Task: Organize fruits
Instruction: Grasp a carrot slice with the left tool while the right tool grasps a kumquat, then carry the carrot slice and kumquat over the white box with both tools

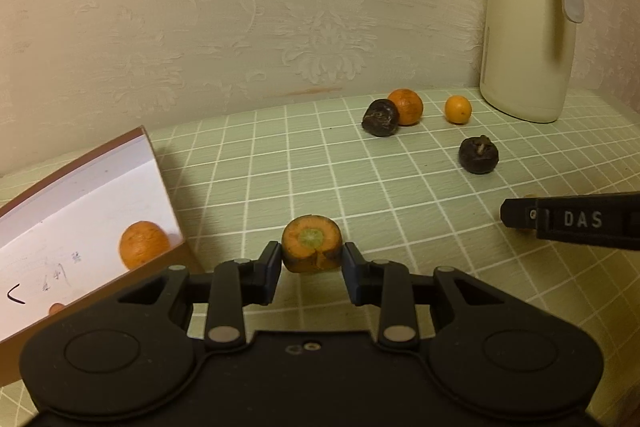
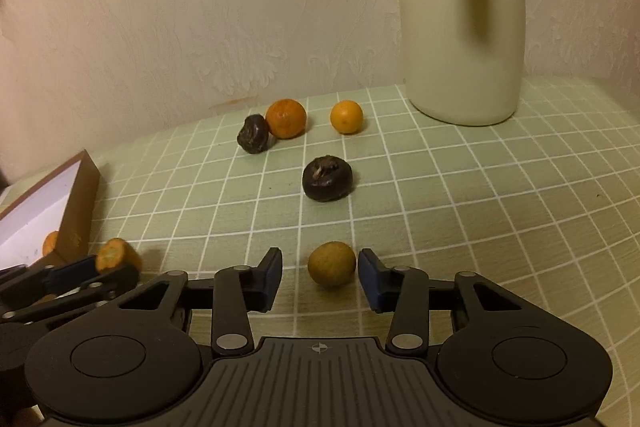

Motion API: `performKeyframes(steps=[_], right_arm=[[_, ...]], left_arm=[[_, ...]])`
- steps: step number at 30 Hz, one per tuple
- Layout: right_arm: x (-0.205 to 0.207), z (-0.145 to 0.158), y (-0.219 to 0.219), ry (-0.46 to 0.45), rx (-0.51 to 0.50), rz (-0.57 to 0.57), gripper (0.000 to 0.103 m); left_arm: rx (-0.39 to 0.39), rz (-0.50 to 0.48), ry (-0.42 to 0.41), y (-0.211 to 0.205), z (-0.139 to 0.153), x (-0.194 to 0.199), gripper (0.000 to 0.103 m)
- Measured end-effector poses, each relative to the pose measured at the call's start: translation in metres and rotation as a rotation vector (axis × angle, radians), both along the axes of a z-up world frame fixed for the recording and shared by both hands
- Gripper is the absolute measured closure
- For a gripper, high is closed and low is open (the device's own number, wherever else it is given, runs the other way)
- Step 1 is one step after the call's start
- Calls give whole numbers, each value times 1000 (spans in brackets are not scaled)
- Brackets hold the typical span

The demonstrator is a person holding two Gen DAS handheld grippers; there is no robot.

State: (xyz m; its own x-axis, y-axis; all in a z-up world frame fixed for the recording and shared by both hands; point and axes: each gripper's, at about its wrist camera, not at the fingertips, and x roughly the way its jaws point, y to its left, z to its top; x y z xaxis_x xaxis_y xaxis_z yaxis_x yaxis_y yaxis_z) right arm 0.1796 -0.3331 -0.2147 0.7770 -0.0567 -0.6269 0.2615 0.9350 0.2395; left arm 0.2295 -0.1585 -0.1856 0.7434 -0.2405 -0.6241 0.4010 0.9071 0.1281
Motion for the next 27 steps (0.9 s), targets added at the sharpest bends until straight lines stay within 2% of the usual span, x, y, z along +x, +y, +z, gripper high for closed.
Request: performKeyframes(steps=[4, 7, 10, 14, 21, 27], right_arm=[[3, -2, 1, 4, -7, -8, 61], [6, -6, 0, 20, 3, -12, 70], [7, -6, 0, 19, -5, -18, 75], [7, -6, 3, 17, -15, -13, 75], [2, 6, 18, -38, -64, 26, 75], [-2, 13, 28, -58, -61, 54, 75]], left_arm=[[-3, 5, 2, 5, 1, -1, 80], [-4, 5, 1, 6, 2, -2, 80], [-5, 6, -1, 8, 2, -3, 80], [-11, 12, -2, 9, 3, -3, 80], [-27, 35, -11, 18, 12, -6, 80], [-32, 58, -19, 29, 21, -10, 80]])
